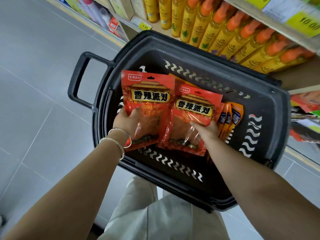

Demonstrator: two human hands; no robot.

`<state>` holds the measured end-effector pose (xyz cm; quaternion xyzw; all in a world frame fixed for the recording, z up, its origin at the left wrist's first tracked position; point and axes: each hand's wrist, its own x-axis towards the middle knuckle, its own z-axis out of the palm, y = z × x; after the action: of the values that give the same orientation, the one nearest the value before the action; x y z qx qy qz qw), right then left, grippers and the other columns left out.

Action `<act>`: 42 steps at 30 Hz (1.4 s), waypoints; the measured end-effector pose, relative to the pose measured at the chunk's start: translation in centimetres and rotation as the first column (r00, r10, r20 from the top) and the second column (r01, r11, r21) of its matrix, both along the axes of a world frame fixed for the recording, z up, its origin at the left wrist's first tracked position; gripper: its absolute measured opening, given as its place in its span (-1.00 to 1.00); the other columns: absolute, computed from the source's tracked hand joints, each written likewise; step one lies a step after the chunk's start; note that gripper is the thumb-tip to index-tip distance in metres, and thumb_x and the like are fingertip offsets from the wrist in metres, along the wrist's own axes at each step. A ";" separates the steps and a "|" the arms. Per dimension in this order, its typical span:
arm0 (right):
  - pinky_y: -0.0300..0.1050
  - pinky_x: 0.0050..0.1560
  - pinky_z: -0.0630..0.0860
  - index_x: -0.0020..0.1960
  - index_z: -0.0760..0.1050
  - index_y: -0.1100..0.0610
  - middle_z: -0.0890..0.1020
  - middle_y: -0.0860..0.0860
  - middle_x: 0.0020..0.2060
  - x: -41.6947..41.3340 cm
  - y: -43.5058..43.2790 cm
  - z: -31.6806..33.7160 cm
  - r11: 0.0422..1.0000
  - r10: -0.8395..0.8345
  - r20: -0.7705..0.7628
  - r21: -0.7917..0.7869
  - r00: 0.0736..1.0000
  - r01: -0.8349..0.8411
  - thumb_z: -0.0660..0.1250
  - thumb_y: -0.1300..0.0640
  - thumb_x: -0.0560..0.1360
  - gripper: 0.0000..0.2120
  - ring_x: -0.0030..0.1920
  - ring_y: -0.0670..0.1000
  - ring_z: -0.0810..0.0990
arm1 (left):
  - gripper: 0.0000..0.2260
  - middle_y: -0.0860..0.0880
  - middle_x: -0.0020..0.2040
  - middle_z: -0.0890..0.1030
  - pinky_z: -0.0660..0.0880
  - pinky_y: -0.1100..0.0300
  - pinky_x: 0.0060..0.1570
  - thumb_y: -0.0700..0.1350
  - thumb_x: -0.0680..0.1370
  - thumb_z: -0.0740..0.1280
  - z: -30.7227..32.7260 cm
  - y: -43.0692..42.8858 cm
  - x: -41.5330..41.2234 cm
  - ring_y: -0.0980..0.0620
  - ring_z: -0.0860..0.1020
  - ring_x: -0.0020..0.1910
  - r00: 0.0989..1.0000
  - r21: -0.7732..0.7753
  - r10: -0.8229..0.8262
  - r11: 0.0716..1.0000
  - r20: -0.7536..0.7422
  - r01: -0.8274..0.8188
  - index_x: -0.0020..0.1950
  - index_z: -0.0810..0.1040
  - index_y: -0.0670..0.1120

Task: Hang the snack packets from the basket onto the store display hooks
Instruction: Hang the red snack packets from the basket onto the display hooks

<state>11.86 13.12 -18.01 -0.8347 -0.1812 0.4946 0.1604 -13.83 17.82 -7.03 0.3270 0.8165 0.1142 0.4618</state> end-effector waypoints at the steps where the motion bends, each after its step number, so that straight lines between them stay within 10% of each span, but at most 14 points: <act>1: -0.12 0.04 0.51 0.18 0.43 0.07 0.60 0.02 0.10 -0.1 -0.3 0.8 1.000 -0.006 -0.063 0.013 0.998 0.007 0.55 -0.08 0.28 -0.43 0.00 0.04 0.59 | -0.80 0.08 -0.19 0.57 0.46 0.16 -0.18 0.18 0.54 0.20 0.3 0.0 0.1 0.06 0.55 -0.19 1.000 0.003 0.009 1.000 0.006 -0.009 -0.05 0.46 0.07; 10: -0.10 0.02 0.51 0.00 0.51 0.07 0.63 -0.04 -0.10 0.6 -4.3 11.1 0.938 0.164 -0.003 0.310 0.986 -0.155 0.44 0.02 0.43 -0.79 -0.06 0.01 0.61 | -0.66 0.04 -0.12 0.61 0.48 0.20 -0.16 0.18 0.52 0.25 5.8 -0.9 0.9 0.07 0.57 -0.18 0.974 0.144 -0.206 0.971 0.098 0.191 0.17 0.52 0.01; 17: -0.40 -0.34 0.31 -0.39 0.23 -0.09 0.38 -0.14 -0.52 -0.4 -11.0 20.5 0.795 -0.140 0.315 0.601 0.939 -0.083 0.34 0.01 0.52 -0.61 -0.45 -0.21 0.41 | -0.85 0.01 -0.02 0.60 0.39 0.20 0.02 -0.12 0.54 0.32 11.8 -3.1 -0.1 0.10 0.54 -0.10 0.889 0.394 -0.394 0.874 0.232 0.284 0.09 0.48 0.04; 22: -0.42 -0.28 0.31 -0.35 0.31 -0.14 0.41 -0.17 -0.41 -1.4 -19.1 24.5 0.704 -0.371 0.446 0.707 0.815 -0.066 0.35 0.03 0.51 -0.68 -0.34 -0.15 0.42 | -0.78 0.05 -0.03 0.56 0.27 0.34 -0.01 0.02 0.55 0.29 16.1 -6.6 1.8 0.09 0.48 0.01 0.811 0.534 -0.552 0.753 0.195 0.384 0.12 0.56 -0.05; 31: 0.27 -0.05 0.56 -0.03 0.51 -0.23 0.63 -0.02 -0.14 -1.9 -35.2 23.7 0.574 -0.728 0.196 0.698 0.657 0.428 0.33 -0.11 0.44 -0.89 -0.05 0.14 0.62 | -0.40 -0.22 0.09 0.57 0.31 0.15 0.06 0.19 0.52 0.24 18.0 -13.7 10.4 -0.21 0.49 0.18 0.645 0.473 -0.754 0.615 0.121 0.630 0.17 0.49 -0.37; 37: -0.04 -0.26 0.53 -0.18 0.52 -0.12 0.63 -0.09 -0.34 1.6 -42.5 22.6 0.509 -0.848 0.246 0.623 0.469 0.593 0.26 -0.31 0.43 -0.73 -0.23 0.04 0.63 | -0.72 -0.16 0.14 0.60 0.35 0.26 0.09 -0.10 0.55 0.32 16.7 -19.3 19.3 -0.07 0.53 0.17 0.387 0.523 -0.919 0.365 0.072 0.770 0.21 0.54 -0.21; 42: -0.15 -0.17 0.42 -0.11 0.52 -0.12 0.62 -0.19 -0.24 10.1 -46.9 22.1 0.515 -0.839 0.257 0.662 0.480 0.545 0.26 -0.01 0.56 -0.90 -0.15 -0.10 0.60 | -0.75 -0.06 0.17 0.55 0.28 0.37 0.07 -0.14 0.56 0.31 17.2 -24.3 28.4 -0.06 0.48 0.24 0.396 0.568 -0.905 0.409 0.153 0.714 0.21 0.54 -0.17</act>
<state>21.99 -33.82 4.10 -0.8632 0.0300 0.0523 0.5013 14.58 -6.45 10.17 0.7452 0.3679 0.1074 0.5457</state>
